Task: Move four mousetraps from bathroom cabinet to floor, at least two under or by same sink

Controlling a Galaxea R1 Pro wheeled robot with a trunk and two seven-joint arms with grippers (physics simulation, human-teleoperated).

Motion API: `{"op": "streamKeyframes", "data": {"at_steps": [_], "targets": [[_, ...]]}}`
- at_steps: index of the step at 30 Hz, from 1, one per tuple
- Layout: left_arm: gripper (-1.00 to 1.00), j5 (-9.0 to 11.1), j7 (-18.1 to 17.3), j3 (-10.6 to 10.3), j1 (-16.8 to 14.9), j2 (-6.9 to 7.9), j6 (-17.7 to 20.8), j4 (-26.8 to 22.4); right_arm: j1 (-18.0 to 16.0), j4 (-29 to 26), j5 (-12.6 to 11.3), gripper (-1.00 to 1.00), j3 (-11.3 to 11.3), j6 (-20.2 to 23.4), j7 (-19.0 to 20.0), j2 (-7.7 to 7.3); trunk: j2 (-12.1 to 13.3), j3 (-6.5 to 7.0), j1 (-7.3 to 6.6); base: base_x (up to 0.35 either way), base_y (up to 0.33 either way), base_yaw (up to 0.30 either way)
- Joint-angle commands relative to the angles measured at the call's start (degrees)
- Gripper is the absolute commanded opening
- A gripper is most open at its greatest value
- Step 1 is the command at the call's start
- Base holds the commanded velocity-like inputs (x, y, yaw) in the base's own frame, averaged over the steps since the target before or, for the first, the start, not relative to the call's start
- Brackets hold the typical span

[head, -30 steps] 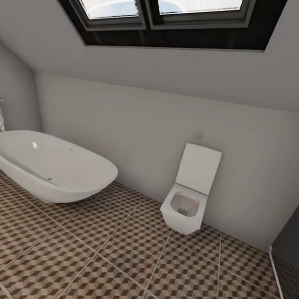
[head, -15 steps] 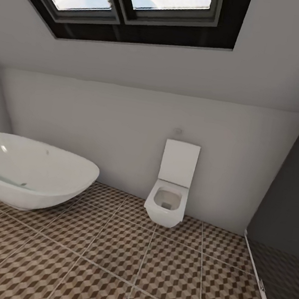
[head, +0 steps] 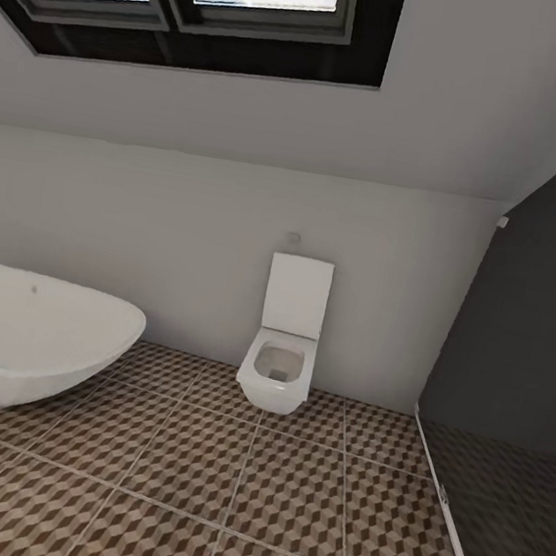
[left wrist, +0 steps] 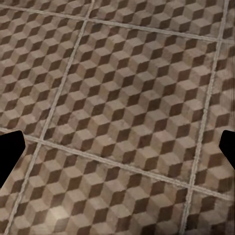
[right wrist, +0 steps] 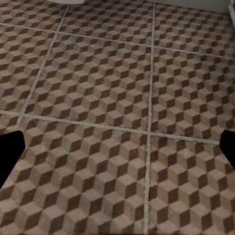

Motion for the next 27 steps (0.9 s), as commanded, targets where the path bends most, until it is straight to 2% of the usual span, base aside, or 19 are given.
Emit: {"op": "streamKeyframes", "data": {"at_steps": [1,27], "targets": [[1.0,0.1,0.1,0.0,0.0,0.0,-0.2,0.0,-0.1,0.1,0.0,1.0,0.3,-0.1,-0.5,-0.03,0.0,-0.06,0.0,0.0,0.0,-0.275],[1.0,0.1,0.1,0.0,0.0,-0.05,-0.2,0.0,-0.1,0.1,-0.1,1.0,0.2,-0.1,-0.5,-0.16,0.0,-0.06,0.0,0.0,0.0,-0.275]]}}
